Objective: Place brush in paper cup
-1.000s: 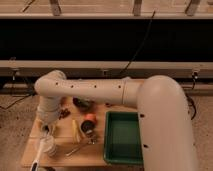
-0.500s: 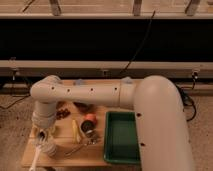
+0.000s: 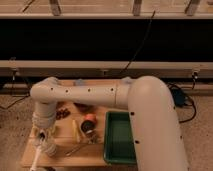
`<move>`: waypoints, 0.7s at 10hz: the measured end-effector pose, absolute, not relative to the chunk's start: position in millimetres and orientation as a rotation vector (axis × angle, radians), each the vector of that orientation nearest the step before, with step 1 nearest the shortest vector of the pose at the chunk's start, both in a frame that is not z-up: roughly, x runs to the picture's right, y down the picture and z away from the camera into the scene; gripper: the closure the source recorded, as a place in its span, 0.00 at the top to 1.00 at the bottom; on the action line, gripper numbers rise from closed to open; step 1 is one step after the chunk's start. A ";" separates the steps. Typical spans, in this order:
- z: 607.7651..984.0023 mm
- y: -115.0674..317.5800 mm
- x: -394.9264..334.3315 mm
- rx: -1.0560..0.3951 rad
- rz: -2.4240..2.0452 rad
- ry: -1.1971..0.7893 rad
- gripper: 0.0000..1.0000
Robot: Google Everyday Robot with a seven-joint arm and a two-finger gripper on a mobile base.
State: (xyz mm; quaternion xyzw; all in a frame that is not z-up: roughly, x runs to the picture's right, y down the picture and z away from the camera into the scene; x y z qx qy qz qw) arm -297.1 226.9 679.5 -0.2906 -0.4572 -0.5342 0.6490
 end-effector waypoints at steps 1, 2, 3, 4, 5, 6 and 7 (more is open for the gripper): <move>683.5 224.7 -293.3 -0.666 -1.208 -1.031 0.39; 685.7 222.6 -291.1 -0.667 -1.206 -1.025 0.47; 688.5 219.1 -288.3 -0.668 -1.204 -1.015 0.56; 691.7 214.6 -285.5 -0.667 -1.205 -1.000 0.68; 694.3 210.8 -284.6 -0.664 -1.207 -0.989 0.76; 696.3 207.5 -284.7 -0.661 -1.211 -0.980 0.80; 699.0 203.0 -285.8 -0.656 -1.217 -0.968 0.80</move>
